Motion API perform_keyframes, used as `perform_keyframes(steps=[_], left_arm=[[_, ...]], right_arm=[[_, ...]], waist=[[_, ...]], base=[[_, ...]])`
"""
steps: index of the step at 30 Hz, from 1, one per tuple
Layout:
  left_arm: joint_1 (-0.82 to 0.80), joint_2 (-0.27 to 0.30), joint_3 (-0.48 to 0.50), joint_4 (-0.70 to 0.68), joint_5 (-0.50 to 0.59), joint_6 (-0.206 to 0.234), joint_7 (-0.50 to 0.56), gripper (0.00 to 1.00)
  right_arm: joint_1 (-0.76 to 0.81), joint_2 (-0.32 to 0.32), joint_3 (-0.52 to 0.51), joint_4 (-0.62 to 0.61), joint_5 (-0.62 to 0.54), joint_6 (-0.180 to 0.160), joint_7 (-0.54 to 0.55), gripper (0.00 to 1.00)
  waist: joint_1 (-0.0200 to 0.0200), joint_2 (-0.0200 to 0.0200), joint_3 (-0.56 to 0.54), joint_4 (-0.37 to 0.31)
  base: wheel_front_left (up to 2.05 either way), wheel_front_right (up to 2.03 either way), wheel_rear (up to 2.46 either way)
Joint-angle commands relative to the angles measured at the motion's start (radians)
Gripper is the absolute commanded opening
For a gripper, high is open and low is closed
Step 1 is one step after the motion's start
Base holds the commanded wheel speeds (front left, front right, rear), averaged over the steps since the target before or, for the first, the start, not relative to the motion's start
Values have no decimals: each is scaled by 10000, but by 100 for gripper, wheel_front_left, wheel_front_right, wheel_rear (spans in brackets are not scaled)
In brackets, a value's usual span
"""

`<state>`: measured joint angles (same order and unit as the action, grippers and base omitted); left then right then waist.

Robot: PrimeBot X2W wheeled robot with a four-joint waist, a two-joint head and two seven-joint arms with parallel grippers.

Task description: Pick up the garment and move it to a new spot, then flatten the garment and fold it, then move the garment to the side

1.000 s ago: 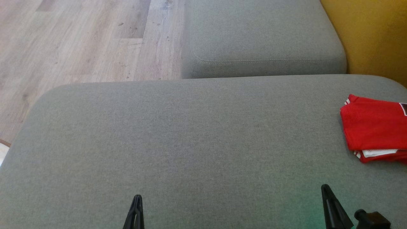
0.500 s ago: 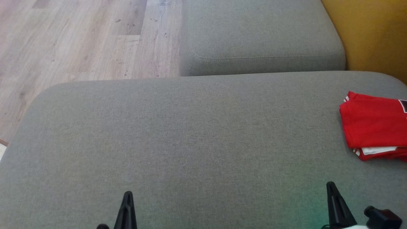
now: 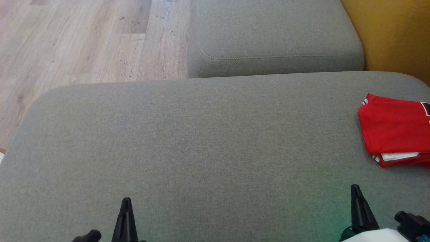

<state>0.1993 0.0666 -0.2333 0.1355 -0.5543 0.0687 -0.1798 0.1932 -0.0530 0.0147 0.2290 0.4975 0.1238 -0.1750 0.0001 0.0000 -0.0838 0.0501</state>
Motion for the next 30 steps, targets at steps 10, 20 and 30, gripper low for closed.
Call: perform_keyframes(steps=[10,20,30], left_arm=[[-750,133,462,-111,-1389,-294,271,0],[-996,154,718,12,-2458,-481,503,0],[-1272,169,1013,153,-3632,-688,769,0]], right_arm=[[-800,-159,-117,-230,1457,25,323,0],[-1039,-172,-199,-190,2557,30,567,0],[-1304,-181,-297,-146,3769,35,843,0]], waist=[[-1,0,100,-57],[-1,0,185,-106],[-1,0,278,-160]], base=[[0,0,0],[0,0,0],[0,0,0]])
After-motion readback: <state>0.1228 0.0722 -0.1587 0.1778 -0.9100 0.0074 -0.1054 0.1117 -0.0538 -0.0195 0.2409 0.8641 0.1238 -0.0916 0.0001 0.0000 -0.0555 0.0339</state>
